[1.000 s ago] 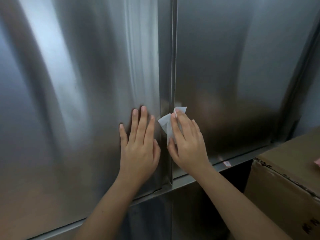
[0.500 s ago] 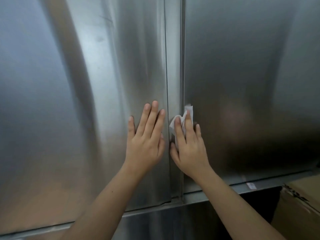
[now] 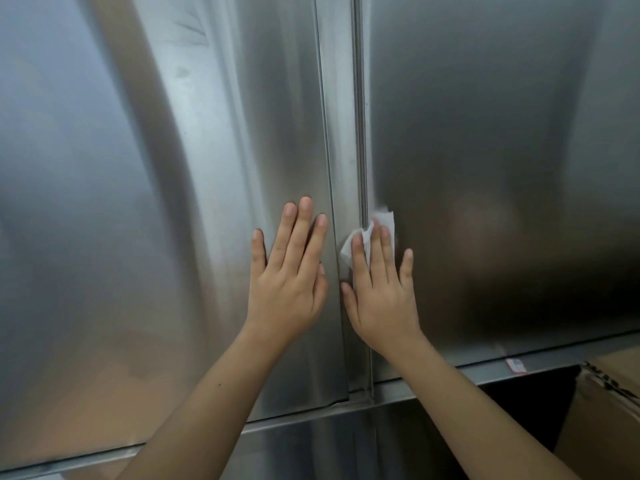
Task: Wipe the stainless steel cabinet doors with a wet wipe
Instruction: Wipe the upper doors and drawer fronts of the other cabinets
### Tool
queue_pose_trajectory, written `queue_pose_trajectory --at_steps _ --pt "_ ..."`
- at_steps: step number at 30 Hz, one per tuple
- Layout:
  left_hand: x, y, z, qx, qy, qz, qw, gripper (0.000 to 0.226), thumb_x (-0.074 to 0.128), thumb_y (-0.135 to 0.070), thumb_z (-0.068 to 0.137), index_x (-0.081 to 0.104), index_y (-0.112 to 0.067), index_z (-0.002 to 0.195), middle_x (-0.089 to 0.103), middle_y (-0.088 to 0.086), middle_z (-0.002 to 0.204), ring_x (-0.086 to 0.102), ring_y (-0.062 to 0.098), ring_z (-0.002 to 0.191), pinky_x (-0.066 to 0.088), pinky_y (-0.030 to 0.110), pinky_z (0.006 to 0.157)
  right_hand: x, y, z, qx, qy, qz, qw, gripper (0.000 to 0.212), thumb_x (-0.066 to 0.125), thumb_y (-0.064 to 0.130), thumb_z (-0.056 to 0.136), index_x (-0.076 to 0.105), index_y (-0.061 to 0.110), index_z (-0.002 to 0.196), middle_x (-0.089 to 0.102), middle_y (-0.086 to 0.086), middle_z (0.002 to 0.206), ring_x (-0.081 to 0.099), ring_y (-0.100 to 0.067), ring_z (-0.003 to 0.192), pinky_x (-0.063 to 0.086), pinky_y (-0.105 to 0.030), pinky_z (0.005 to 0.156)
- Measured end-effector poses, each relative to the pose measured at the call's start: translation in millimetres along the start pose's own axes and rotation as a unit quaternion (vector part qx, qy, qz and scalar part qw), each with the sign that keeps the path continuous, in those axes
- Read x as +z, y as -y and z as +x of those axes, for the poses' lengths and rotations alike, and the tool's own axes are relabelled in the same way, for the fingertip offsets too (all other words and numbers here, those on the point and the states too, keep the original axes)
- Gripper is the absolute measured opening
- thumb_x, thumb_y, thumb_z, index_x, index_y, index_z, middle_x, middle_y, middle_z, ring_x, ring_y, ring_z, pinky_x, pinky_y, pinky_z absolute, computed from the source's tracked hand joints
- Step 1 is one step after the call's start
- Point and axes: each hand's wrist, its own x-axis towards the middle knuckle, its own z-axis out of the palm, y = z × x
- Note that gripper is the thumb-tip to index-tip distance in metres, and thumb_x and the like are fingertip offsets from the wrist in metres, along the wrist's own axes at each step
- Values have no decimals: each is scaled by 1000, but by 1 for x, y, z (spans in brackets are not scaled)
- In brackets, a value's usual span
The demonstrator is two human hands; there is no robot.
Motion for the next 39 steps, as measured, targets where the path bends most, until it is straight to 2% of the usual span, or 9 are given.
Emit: queue_pose_trajectory --at_steps 2,5,10,13,20,26,33,37,39 --pt "-1 -1 1 -1 -1 -4 1000 54 38 -20 89 34 -6 141 24 14 148 23 25 138 13 50 110 -2 -2 21 5 -21 8 1000 59 30 33 96 14 4 146 13 -20 150 19 -33 140 6 -46 113" --pt "-3 0 2 1 3 -10 1000 54 38 -20 89 36 -5 140 25 14 147 24 25 138 14 50 110 -1 1 24 17 -22 18 999 59 30 32 96 12 4 145 13 -19 150 17 -31 140 7 -46 113" --pt "-6 1 2 1 9 -14 1000 53 40 -19 88 38 -6 140 27 14 147 27 27 137 18 52 109 -1 6 -15 9 23 2 1000 58 33 30 94 20 2 143 26 -21 146 26 -34 135 17 -51 110" --pt "-8 0 3 0 11 -22 1000 53 40 -20 89 38 -5 140 27 14 147 28 28 137 19 53 108 -8 2 -3 -2 15 5 1000 56 34 30 93 28 2 141 29 -21 145 25 -32 136 15 -52 110" --pt "-8 -2 3 -7 14 -39 999 54 41 -19 89 37 -4 141 22 15 149 21 28 139 19 57 108 -4 1 19 25 5 27 999 57 28 32 97 14 6 146 21 -17 151 14 -27 141 5 -47 113" --pt "1 -19 -35 -7 51 -35 998 55 38 -21 90 33 -5 142 20 15 150 20 26 140 16 55 109 15 10 -70 32 85 35 995 62 26 33 96 5 7 148 15 -17 151 17 -30 140 16 -57 106" --pt "4 -40 -79 -10 105 -44 993 57 37 -23 89 28 -6 143 16 14 151 17 27 141 12 51 110 21 15 -119 45 162 33 985 71 28 38 92 -2 7 149 16 -17 151 17 -30 139 22 -56 102" --pt "2 -45 -85 -16 112 -43 993 57 37 -22 88 29 -6 142 17 15 150 16 26 141 12 52 110 21 17 -140 56 205 44 976 74 29 40 91 -5 8 148 17 -16 150 -3 -24 144 22 -56 102" --pt "2 -46 -85 -21 114 -46 992 57 38 -21 88 29 -6 142 16 15 151 14 26 141 11 51 110 20 17 -153 57 232 52 970 74 30 41 91 -4 8 149 16 -15 152 -3 -24 144 24 -56 103"
